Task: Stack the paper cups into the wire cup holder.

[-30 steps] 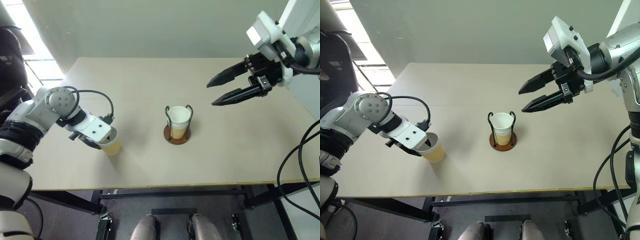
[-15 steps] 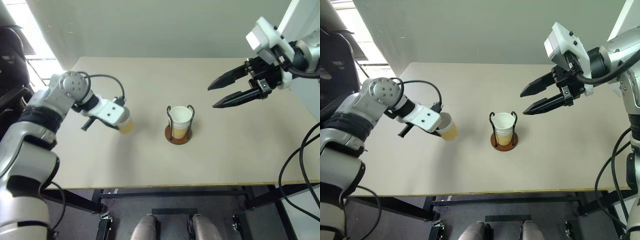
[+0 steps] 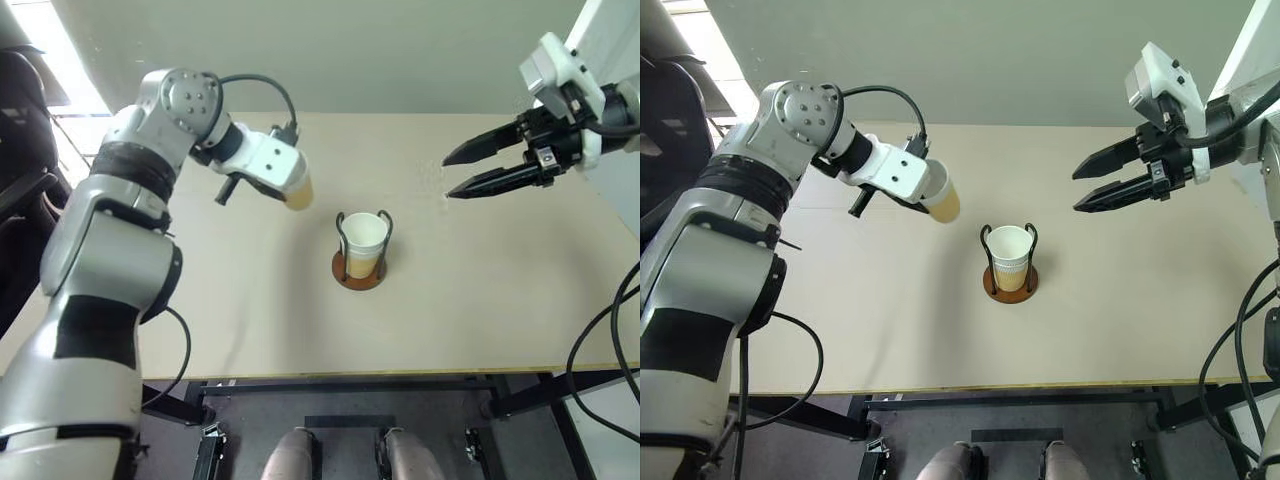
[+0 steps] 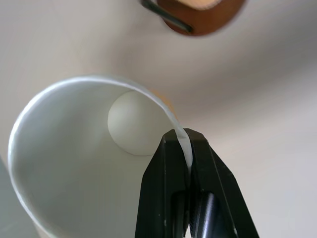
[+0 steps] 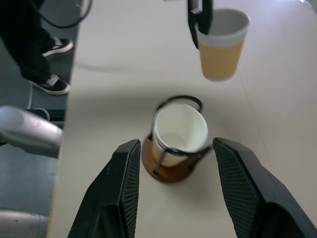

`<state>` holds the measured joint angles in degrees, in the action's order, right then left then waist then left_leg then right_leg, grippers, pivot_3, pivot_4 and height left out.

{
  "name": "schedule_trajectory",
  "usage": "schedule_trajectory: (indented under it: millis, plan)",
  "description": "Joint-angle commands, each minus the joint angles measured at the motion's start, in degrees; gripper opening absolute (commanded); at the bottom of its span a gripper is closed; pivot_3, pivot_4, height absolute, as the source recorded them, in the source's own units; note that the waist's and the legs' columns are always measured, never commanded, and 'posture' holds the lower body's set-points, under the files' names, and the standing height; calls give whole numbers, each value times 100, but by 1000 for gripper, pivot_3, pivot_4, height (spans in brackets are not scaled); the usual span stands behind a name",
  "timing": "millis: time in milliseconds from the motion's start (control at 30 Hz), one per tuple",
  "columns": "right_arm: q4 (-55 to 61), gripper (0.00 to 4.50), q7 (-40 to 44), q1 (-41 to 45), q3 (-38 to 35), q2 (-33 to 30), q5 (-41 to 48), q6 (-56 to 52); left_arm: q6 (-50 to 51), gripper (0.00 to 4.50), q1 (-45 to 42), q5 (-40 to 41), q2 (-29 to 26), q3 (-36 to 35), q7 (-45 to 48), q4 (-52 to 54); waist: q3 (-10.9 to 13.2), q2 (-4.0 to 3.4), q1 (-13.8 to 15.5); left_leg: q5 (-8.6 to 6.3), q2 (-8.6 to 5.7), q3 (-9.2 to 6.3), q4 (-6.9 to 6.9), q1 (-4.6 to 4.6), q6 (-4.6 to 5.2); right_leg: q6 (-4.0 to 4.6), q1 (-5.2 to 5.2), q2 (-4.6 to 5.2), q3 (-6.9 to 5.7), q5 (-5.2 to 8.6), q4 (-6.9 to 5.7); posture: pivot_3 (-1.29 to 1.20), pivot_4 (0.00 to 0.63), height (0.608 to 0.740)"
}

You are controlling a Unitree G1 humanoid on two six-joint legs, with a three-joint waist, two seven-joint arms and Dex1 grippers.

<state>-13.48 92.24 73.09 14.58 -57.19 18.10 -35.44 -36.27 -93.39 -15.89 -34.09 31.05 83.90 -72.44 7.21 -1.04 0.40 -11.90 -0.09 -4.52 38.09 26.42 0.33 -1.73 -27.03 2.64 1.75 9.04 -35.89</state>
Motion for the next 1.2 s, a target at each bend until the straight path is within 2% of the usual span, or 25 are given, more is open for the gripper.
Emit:
schedule_trajectory:
  millis: [33, 467, 733, 1067, 1200]
  plan:
    - [-264, 2333, 26, 61, -231, -234, -87, 201, -19, 19, -343, -106, 119, -243, -52, -48, 1, -1, 9, -1, -6, 9, -4, -4, 2, -6, -2, 0, -6, 0, 0, 0, 150, 740]
    - [-102, 2333, 26, -190, -109, -836, 288, 248, 28, 19, -840, -94, 653, -672, 527, -104, 4, -3, 9, -23, -13, 36, 16, -6, 29, -53, 10, 10, 1, 6, 1, 0, 150, 740]
    - [294, 2333, 26, -171, -408, -797, 857, -311, 133, 19, -892, 88, 867, -895, 860, -83, 4, -2, 7, -27, -14, 36, 31, -11, 40, -58, 22, 20, 15, 25, -1, 0, 150, 740]
    - [379, 2333, 26, -124, -425, -885, 872, -508, 128, 19, -822, 319, 961, -620, 860, -100, 3, -4, 44, -32, -21, 34, 60, -11, 50, -65, 34, 24, 6, 24, -4, 0, 150, 740]
    - [399, 2333, 26, -76, -400, -927, 875, -572, 233, 19, -848, 771, 987, -244, 860, -31, 4, -5, 40, -36, -25, 32, 73, -6, 59, -71, 39, 36, 7, 22, -4, 0, 150, 740]
